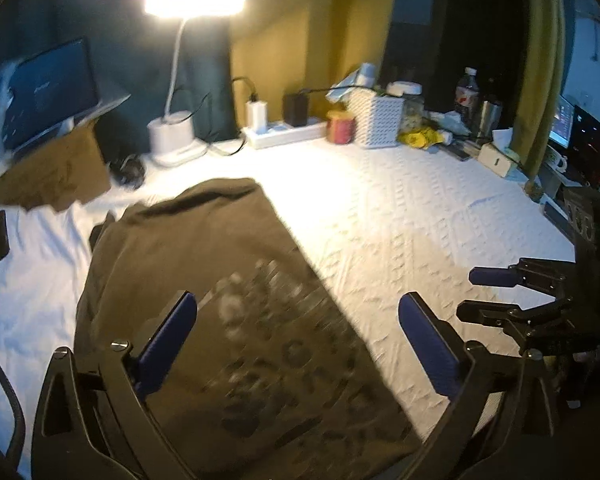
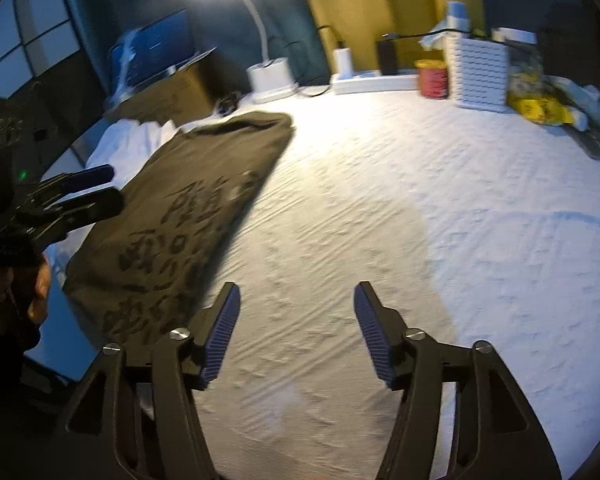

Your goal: Fold small clothes

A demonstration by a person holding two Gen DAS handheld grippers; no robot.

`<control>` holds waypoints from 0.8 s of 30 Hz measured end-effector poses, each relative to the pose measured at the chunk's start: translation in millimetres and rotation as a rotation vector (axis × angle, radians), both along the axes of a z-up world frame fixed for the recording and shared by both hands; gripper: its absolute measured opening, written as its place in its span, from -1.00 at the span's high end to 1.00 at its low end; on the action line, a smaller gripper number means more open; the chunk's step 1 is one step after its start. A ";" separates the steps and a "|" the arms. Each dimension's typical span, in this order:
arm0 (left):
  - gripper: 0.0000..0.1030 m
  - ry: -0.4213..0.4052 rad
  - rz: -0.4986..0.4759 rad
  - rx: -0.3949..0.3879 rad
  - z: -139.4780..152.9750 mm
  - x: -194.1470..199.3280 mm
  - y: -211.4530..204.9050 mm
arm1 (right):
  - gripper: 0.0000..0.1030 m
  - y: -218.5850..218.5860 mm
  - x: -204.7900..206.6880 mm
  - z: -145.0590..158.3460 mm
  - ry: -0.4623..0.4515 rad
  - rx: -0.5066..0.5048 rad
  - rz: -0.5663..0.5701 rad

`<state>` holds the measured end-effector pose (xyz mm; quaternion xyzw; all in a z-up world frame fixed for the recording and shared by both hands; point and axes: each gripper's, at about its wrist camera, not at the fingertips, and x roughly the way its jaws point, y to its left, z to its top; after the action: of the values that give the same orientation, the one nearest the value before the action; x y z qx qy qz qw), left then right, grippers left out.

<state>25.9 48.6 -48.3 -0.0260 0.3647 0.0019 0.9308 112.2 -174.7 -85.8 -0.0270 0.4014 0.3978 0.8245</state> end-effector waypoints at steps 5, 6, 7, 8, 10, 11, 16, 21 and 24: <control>-0.96 -0.025 -0.025 0.032 8.6 12.2 -18.8 | -0.36 -17.8 14.1 4.9 -0.024 -0.011 -0.052; -0.96 -0.033 -0.026 0.030 10.2 13.1 -21.1 | -0.37 -20.5 16.8 6.5 -0.030 -0.012 -0.061; -0.96 -0.044 -0.030 0.022 13.0 14.6 -23.7 | -0.37 -24.4 19.8 8.8 -0.038 -0.013 -0.074; -0.96 -0.053 -0.039 0.007 16.3 17.0 -25.8 | -0.37 -27.4 21.6 10.8 -0.044 -0.013 -0.083; -0.96 -0.058 -0.044 -0.009 19.9 19.9 -29.9 | -0.37 -34.8 25.1 16.4 -0.060 -0.006 -0.106; -0.96 -0.062 -0.037 -0.009 22.7 22.5 -32.5 | -0.37 -37.1 26.5 19.1 -0.067 -0.003 -0.115; -0.96 -0.117 -0.051 -0.017 39.1 25.3 -44.0 | -0.37 -48.3 32.0 35.0 -0.111 0.002 -0.158; -0.96 -0.192 -0.085 -0.019 56.9 21.9 -54.7 | -0.37 -61.0 33.1 53.6 -0.157 0.012 -0.196; -0.96 -0.254 -0.099 -0.014 67.6 16.1 -58.5 | -0.37 -67.0 31.1 64.8 -0.186 0.019 -0.213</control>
<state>42.0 -9.9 19.3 -0.0146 0.2446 -0.0498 0.9682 143.3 -241.6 -21.0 -0.0134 0.3202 0.3074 0.8960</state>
